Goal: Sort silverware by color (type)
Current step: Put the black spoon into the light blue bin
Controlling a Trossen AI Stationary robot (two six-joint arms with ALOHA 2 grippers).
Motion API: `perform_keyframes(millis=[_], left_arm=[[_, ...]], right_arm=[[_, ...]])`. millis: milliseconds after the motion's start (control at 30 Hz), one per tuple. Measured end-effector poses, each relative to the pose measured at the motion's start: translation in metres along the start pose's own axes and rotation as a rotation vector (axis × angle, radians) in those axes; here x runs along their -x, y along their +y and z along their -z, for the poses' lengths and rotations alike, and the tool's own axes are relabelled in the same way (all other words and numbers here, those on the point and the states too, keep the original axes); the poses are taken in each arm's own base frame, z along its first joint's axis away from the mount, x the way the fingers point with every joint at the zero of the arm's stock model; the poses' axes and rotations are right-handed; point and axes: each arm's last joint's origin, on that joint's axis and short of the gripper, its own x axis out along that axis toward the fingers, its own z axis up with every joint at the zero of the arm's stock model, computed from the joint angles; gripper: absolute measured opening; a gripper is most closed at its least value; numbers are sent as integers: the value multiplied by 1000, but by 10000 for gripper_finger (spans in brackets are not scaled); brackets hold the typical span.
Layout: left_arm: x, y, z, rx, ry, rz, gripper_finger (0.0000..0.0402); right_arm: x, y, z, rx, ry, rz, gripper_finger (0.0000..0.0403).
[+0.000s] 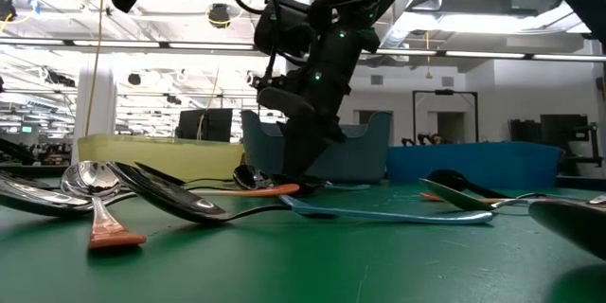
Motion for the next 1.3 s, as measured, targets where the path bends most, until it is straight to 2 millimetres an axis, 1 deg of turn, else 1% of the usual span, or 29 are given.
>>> perform_keyframes(millis=[133,233,300,500,633,700,867,1000,1100,1167,1300], left_arm=[[3,-2,-5,6,-48,26,176],[3,-3,-7,15,-72,39,176],[3,-4,-8,4,-86,44,176],[3,-6,-12,6,-124,63,176],[3,-6,-14,14,-146,58,176],[3,-6,-15,19,-161,50,176],[2,-2,-19,42,-191,12,176],[1,1,-22,93,-220,-10,176],[1,2,-25,115,-249,-12,176],[2,2,-28,127,-272,-15,176],[2,5,-31,147,-329,-71,176]], right_arm=[[17,1,-5,5,-31,-33,3],[39,-3,-13,-6,-79,-42,3],[58,-7,-19,-17,-131,-51,3],[119,-24,-33,-30,-326,32,3],[151,-42,-44,-24,-470,113,2],[160,-54,-51,-28,-549,157,2],[171,-91,-67,-39,-684,231,2],[175,-126,-71,-12,-697,246,2],[168,-147,-73,21,-673,287,2],[165,-162,-69,40,-622,286,3],[157,-178,-67,79,-577,270,4]])
